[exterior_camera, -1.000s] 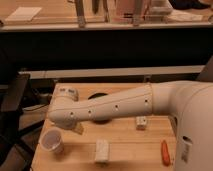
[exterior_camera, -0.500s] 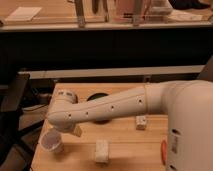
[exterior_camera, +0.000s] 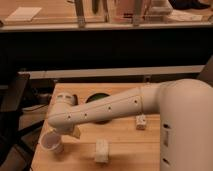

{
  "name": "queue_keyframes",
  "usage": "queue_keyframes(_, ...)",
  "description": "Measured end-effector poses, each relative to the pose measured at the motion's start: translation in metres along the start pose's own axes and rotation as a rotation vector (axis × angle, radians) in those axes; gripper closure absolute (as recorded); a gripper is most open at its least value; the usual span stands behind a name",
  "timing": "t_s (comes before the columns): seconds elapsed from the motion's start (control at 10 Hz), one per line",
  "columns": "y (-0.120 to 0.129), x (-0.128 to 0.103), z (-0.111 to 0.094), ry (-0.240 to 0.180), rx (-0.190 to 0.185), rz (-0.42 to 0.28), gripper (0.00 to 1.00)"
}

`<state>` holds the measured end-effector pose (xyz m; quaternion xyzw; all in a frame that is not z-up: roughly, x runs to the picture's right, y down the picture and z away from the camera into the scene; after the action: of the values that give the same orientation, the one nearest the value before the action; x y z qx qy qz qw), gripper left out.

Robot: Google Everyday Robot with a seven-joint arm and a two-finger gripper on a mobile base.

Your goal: Pick up the ceramic cup

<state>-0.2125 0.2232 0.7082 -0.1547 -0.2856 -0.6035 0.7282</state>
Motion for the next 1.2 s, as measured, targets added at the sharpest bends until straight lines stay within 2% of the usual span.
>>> queue_keyframes(0.4, -0.001, -0.001, 0.009, -0.007, -0.001, -0.031, 0.20)
queue_keyframes(1.2, -0.002, 0.001, 0.014, -0.008, -0.003, -0.070, 0.20)
